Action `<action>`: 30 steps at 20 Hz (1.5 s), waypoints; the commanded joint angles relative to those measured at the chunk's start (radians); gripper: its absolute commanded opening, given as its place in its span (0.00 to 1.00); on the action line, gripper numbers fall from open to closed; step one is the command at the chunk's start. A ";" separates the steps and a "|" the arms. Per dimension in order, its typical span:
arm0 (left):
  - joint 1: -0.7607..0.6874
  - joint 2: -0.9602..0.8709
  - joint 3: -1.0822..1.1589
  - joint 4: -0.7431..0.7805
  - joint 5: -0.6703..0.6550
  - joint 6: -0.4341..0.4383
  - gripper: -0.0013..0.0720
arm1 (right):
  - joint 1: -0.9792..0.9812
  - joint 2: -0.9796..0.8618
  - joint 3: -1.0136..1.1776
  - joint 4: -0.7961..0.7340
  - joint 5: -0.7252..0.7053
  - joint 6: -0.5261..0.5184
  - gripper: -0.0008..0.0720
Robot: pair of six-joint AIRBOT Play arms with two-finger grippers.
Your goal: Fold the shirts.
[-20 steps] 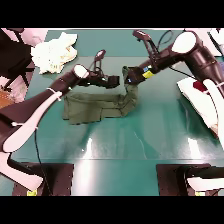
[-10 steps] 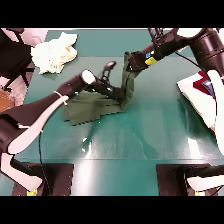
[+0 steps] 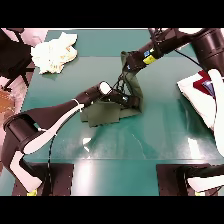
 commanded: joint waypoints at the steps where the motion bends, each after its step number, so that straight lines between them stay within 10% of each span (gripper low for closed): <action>1: 0.076 0.005 0.022 0.127 -0.098 -0.108 0.05 | 0.035 -0.018 0.002 -0.004 0.014 0.014 0.04; 9: 0.440 0.277 0.021 0.607 -0.317 -0.333 0.05 | 0.091 -0.089 0.001 0.003 -0.044 0.031 0.04; 17: 0.547 0.554 0.021 0.661 -0.330 -0.325 0.05 | 0.290 -0.214 -0.120 0.169 -0.291 0.026 0.05; 18: 0.547 0.566 0.021 0.661 -0.340 -0.325 0.05 | 0.318 -0.237 -0.141 0.203 -0.306 0.026 0.18; 20: 0.547 0.578 0.021 0.663 -0.351 -0.323 0.05 | 0.362 -0.283 -0.172 0.269 -0.309 0.025 0.79; 21: 0.547 0.578 0.021 0.662 -0.351 -0.322 0.05 | 0.364 -0.295 -0.174 0.271 -0.284 0.026 0.87; 30: 0.547 0.578 0.021 0.620 -0.496 -0.272 0.05 | -0.108 -0.186 -0.230 0.264 -0.062 -0.003 0.86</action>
